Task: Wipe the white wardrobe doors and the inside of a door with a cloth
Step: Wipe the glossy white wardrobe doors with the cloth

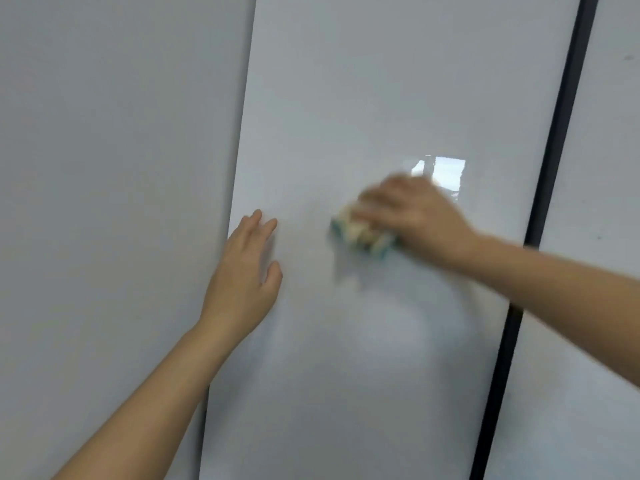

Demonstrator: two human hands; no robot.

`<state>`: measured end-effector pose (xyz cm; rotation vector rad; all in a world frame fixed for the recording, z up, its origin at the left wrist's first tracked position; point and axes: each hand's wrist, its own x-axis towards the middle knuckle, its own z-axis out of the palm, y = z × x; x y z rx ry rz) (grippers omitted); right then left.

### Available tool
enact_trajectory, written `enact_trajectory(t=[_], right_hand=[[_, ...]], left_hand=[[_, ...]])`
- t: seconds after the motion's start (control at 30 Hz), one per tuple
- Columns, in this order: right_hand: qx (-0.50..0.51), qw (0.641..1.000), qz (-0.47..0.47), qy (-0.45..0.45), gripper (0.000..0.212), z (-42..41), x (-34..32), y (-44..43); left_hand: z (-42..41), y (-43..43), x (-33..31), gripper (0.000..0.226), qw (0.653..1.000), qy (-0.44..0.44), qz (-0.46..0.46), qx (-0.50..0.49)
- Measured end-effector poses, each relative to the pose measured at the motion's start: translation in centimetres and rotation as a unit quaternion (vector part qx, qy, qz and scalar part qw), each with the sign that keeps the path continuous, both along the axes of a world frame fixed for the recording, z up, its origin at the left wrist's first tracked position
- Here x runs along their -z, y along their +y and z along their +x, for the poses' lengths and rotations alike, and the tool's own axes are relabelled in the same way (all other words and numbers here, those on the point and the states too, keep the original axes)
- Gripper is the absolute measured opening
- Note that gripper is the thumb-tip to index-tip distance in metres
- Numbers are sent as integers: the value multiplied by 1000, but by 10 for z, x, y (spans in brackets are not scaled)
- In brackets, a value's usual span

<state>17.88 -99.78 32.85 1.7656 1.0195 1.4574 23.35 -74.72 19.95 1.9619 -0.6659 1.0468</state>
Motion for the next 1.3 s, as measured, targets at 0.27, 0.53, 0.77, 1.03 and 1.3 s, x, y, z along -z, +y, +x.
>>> enact_trajectory(t=[0.27, 0.53, 0.77, 1.03, 1.3], right_hand=[[-12, 993, 121, 9, 22, -7, 4, -10], [49, 964, -190, 179, 22, -28, 44, -45], [44, 980, -140, 131, 26, -18, -77, -43], [44, 980, -137, 135, 28, -9, -217, -28], [47, 995, -54, 73, 27, -17, -431, -40]], left_hand=[[15, -28, -38, 60, 996, -71, 52, -25], [18, -50, -63, 60, 988, -121, 77, -52], [25, -69, -130, 55, 980, -179, 60, -66], [31, -59, -246, 56, 978, -175, 66, -95], [14, -45, -412, 62, 979, -150, 94, -105]])
